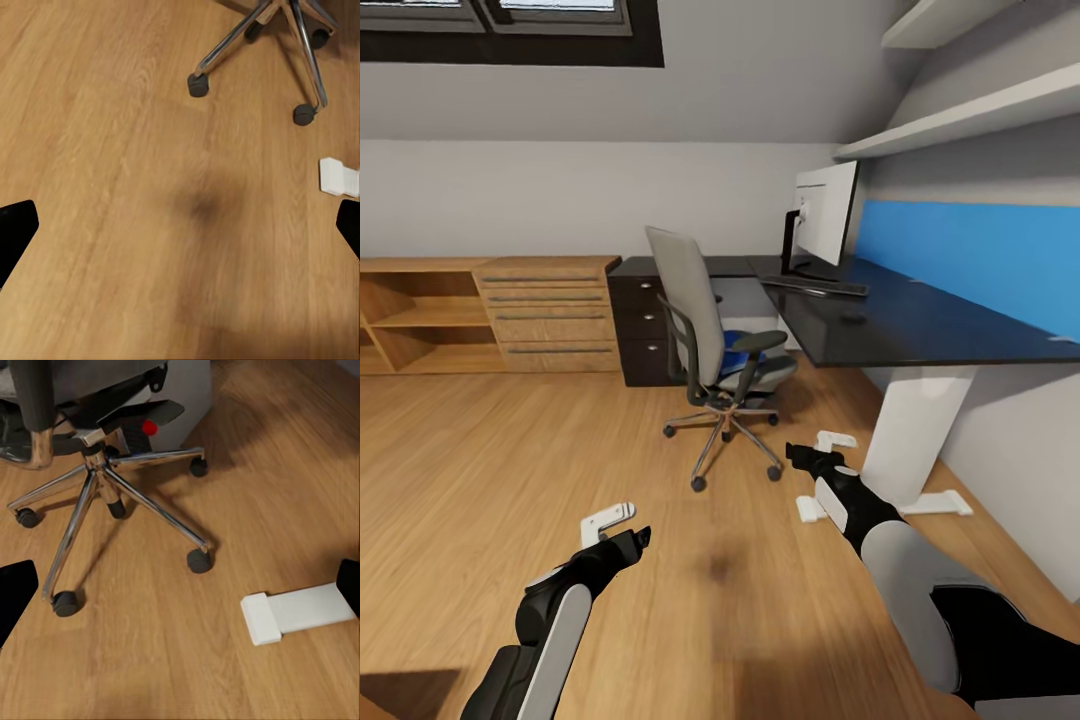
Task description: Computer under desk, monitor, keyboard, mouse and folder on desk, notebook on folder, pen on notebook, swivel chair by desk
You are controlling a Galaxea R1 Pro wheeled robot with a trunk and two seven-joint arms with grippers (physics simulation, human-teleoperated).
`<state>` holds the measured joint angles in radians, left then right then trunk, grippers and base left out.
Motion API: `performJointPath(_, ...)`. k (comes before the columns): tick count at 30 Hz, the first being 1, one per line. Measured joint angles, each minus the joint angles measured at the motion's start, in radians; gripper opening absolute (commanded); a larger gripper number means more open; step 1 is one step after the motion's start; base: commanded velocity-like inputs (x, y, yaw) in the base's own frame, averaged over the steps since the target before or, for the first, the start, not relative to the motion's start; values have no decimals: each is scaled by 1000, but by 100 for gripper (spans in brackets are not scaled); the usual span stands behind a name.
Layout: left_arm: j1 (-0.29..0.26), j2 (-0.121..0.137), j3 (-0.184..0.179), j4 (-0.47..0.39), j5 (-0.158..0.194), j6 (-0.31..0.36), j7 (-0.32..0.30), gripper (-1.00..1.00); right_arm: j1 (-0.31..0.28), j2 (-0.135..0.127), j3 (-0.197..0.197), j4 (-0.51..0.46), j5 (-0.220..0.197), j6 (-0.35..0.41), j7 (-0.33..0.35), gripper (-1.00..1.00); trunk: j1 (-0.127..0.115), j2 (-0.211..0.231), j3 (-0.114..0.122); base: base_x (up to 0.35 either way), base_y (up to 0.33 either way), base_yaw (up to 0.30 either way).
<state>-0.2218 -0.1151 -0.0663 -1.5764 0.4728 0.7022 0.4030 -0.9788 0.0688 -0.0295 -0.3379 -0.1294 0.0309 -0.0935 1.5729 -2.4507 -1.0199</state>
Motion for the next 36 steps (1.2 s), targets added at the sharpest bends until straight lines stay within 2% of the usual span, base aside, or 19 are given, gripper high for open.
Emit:
performJointPath(15, 0, 0, -2, 0, 0, 0, 0, 100, 0, -2, 0, 10, 8, -6, 2, 100, 0, 0, 2, 307, 0, 0)
performJointPath(24, 0, -4, -3, -8, 0, 1, 3, 100, 0, -2, 0, 14, 12, -8, 3, 100, 0, 0, 2, 64, 0, 0)
performJointPath(25, 0, -6, -2, -18, 0, 1, 4, 100, 1, -4, 2, 33, 15, -42, 2, 100, 4, -7, -1, 1, 0, 0)
performJointPath(29, 0, -7, -2, -21, 0, 1, 5, 100, 1, -5, 4, 54, 20, -76, 2, 100, 20, -35, -13, 0, 0, 0)
performJointPath(32, 0, -7, -2, -22, 0, 1, 5, 100, 1, -6, 4, 69, 39, -125, 1, 100, 28, -49, -23, 0, 0, 0)
performJointPath(34, 0, -8, -2, -22, 0, 1, 5, 100, 1, -8, 4, 81, 56, -161, 1, 100, 29, -50, -31, 0, 0, 0)
performJointPath(36, 0, -8, -3, -22, 1, 1, 5, 100, 1, -9, 4, 113, 95, -248, 1, 100, 30, -50, -39, 0, 0, 0)
